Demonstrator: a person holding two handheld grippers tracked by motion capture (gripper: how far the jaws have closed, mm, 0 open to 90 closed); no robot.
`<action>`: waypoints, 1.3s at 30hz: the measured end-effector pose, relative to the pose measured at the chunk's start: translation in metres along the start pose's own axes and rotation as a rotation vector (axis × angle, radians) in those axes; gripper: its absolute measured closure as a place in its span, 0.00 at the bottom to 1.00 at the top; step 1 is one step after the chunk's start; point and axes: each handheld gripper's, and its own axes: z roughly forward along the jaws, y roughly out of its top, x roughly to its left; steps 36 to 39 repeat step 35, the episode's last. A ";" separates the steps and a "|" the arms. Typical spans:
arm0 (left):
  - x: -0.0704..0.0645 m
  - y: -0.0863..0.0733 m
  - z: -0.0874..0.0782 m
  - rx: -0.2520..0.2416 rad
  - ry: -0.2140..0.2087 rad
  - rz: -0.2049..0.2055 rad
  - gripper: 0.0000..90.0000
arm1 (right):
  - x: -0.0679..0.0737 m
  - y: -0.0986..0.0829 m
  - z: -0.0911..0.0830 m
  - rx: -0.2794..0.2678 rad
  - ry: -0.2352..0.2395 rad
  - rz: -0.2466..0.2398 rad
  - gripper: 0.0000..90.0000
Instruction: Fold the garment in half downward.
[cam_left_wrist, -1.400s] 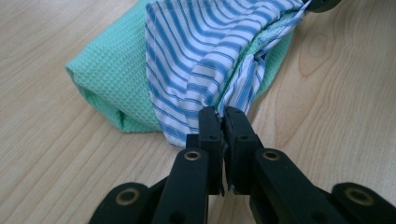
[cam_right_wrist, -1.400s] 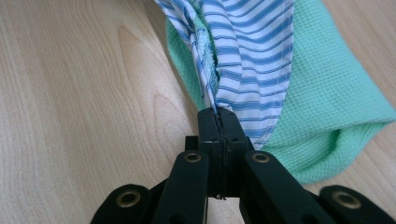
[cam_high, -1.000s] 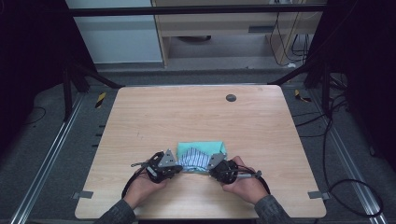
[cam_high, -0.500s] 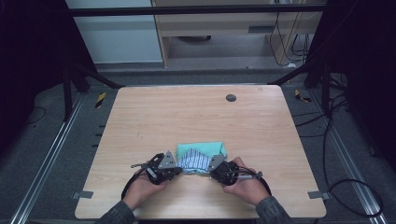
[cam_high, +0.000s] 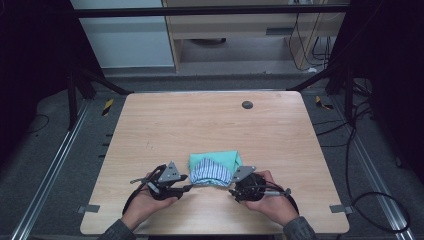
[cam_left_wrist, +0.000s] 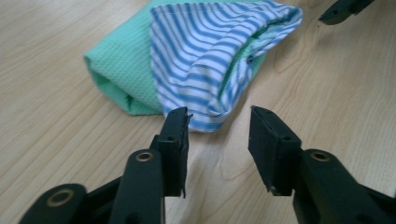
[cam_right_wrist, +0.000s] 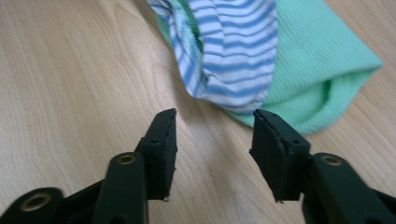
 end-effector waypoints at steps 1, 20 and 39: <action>0.003 -0.001 0.000 0.001 0.011 -0.009 0.57 | -0.002 -0.002 -0.001 -0.005 -0.010 0.005 0.49; 0.051 -0.022 0.001 0.063 0.168 -0.172 0.16 | -0.055 -0.039 -0.004 -0.015 -0.147 0.264 0.15; 0.097 -0.047 0.015 0.036 0.304 -0.352 0.03 | -0.094 -0.063 0.021 -0.101 -0.308 0.576 0.00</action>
